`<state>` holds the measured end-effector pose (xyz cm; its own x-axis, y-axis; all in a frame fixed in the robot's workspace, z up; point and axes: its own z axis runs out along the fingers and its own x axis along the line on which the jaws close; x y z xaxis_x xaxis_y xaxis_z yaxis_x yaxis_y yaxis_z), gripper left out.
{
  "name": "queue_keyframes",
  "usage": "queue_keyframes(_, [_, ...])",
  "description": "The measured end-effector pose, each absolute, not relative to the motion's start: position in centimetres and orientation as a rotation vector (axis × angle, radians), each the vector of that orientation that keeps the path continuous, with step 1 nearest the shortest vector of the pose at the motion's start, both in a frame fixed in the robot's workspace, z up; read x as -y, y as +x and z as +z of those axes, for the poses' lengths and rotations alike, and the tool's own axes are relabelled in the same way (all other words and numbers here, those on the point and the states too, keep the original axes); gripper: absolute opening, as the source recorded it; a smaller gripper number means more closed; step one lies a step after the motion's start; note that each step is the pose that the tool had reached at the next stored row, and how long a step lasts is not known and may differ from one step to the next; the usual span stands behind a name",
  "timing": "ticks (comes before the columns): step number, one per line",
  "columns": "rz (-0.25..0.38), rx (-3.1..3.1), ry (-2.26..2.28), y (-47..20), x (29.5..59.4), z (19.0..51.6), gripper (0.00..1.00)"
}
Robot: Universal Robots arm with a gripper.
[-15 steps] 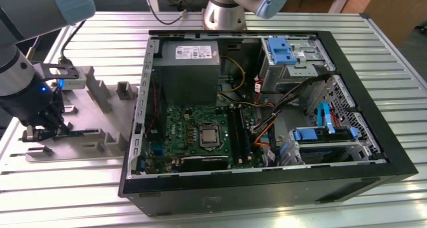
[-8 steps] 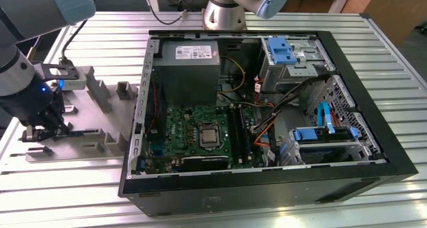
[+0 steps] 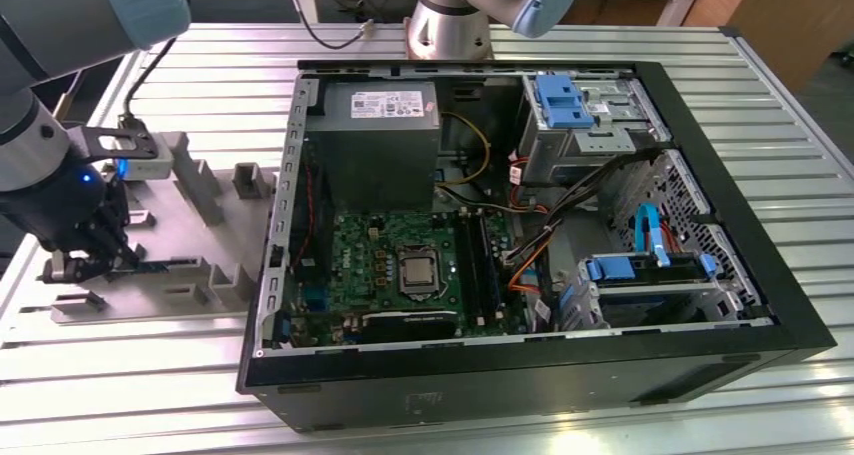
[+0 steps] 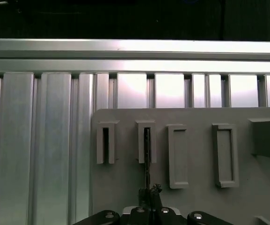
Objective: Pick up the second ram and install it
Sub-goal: 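Pick up the second ram and move it above second insertion slot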
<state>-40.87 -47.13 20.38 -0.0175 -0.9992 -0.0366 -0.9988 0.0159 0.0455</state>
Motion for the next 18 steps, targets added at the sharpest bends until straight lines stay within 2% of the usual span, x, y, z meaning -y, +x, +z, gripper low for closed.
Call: queue_keyframes(18, [-0.093,2.236,2.199,-40.9,47.1,28.0,0.11])
